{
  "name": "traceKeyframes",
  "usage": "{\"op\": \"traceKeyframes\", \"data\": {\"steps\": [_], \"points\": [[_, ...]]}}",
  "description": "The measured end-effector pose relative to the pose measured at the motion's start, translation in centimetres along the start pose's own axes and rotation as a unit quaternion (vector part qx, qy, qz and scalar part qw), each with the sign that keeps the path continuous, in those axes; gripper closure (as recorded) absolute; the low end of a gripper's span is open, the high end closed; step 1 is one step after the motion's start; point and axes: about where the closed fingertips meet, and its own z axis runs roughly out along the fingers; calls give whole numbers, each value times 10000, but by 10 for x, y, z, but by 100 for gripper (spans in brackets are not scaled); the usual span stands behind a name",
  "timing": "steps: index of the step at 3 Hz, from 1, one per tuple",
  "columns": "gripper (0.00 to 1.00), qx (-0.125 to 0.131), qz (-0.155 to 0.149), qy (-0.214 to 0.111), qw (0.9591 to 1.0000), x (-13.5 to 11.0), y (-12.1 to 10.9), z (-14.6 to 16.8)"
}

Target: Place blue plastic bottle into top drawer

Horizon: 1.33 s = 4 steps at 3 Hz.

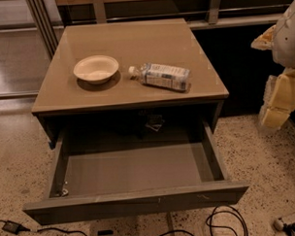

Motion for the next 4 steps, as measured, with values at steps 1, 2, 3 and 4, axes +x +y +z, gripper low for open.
{"op": "traceKeyframes", "data": {"steps": [1, 2, 3, 4], "points": [[0, 215, -393, -315, 9985, -12, -16, 18], [0, 573, -222, -983, 9933, -15, -34, 24], [0, 808, 525, -1832, 9783, -3, -51, 43], [0, 853, 882, -2491, 9607, -9, -67, 58]]}}
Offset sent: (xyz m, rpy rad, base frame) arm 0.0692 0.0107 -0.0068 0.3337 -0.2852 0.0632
